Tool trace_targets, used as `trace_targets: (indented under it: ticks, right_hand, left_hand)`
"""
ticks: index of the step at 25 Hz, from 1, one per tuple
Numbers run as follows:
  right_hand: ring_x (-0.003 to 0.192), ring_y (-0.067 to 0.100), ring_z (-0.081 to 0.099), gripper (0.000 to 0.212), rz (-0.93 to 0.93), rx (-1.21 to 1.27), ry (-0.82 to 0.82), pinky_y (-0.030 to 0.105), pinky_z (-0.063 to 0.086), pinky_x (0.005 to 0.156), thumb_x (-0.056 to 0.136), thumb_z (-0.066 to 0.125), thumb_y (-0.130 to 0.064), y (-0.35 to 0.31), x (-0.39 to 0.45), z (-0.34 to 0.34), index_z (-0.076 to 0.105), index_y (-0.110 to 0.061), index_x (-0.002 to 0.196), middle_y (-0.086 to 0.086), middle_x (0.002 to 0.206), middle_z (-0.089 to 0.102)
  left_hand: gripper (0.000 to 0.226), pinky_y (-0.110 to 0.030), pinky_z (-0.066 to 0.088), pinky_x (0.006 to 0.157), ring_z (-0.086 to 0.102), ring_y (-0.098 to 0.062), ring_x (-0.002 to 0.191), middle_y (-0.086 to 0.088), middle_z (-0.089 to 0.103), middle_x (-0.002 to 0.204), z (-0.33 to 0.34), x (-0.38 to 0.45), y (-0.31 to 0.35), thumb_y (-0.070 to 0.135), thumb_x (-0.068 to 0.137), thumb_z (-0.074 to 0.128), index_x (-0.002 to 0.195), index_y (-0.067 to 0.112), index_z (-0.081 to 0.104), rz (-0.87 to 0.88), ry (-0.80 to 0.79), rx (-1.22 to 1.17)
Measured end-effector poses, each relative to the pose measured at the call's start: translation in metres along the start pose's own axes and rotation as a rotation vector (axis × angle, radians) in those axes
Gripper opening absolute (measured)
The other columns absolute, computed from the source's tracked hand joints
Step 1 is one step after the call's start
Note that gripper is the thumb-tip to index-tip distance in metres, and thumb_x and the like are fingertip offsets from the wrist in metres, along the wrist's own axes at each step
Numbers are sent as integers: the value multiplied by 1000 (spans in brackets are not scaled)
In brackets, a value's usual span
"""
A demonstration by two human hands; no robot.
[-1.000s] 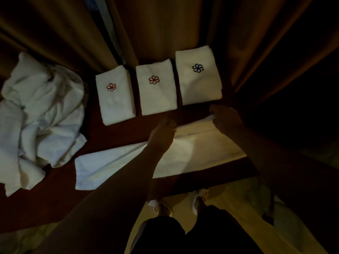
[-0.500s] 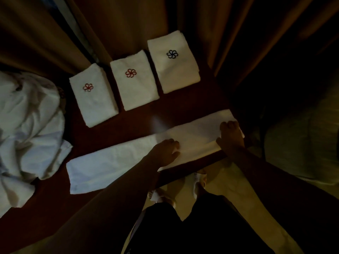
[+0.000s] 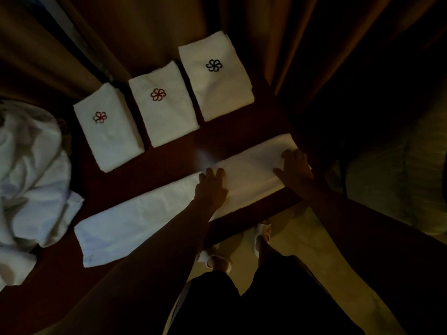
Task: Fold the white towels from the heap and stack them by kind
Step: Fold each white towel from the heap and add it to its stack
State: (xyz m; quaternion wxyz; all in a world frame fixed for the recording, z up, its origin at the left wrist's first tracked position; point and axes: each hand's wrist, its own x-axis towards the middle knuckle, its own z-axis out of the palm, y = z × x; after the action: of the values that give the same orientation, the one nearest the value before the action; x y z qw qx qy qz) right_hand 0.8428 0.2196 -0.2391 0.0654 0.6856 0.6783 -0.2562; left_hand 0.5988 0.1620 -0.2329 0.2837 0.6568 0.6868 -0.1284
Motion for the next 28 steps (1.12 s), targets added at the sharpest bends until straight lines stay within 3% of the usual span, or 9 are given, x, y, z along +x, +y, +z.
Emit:
trace_targets:
  ticks: [4,6,8,10,13,17,21,24,28]
  right_hand:
    - [129,33,37,35,-38,78,10,37,30,106,98,49,-31,-2,25,-16,56,-9,124,16,136,47]
    - [127,32,40,32,-34,75,24,36,28,105,99,46,-29,-3,33,-22,59,-8,120,14,133,51]
    - [129,33,37,37,14,138,66,37,32,104,94,57,-28,-4,35,-27,54,-6,123,16,135,46]
    - [132,35,32,56,60,161,89,43,36,102,88,65,-26,-2,33,-28,42,-5,134,19,141,37]
    - [135,36,28,74,88,129,33,46,36,103,86,68,-27,2,34,-32,28,-7,144,19,146,31]
    - [132,39,34,76,-55,-63,93,50,38,103,82,70,-26,-8,27,-32,31,-11,146,20,145,34]
    - [122,45,49,59,-487,-4,-44,57,48,93,73,76,-11,-35,6,-5,57,-6,128,24,132,52]
    - [130,37,40,50,-608,-37,-132,48,43,98,84,65,-17,-70,-10,6,54,-8,132,18,139,45]
    - [139,28,23,53,-642,-188,-260,38,35,106,94,52,-32,-125,-23,23,38,-15,143,11,151,27]
  left_hand:
    - [66,-35,49,86,45,-33,122,-19,37,139,-11,4,-7,31,89,65,143,15,32,26,115,151]
    - [63,-33,53,65,61,-32,101,-18,57,119,-12,5,-1,15,64,83,122,12,57,138,205,245]
    - [62,-32,51,55,65,-34,90,-17,64,109,-7,10,8,-1,46,82,106,10,67,284,218,248]
    - [67,-36,53,61,62,-39,105,-18,62,122,1,17,18,-2,50,79,115,10,66,379,170,152]
    - [69,-45,51,85,42,-39,133,-18,42,147,6,21,38,20,70,76,135,18,53,376,69,104]
    - [61,-47,33,108,14,-30,147,-10,17,160,3,22,45,34,91,59,146,22,36,316,44,46]
    - [46,-43,32,113,25,-28,144,-15,34,152,-1,6,21,16,93,57,138,8,49,298,117,-119]
    - [49,-38,34,110,28,-25,140,-10,34,152,5,-24,-18,21,94,54,142,13,44,38,178,-139]
    - [48,-40,39,103,36,-30,134,-12,38,148,18,-75,-87,24,92,56,139,15,48,-139,187,-182]
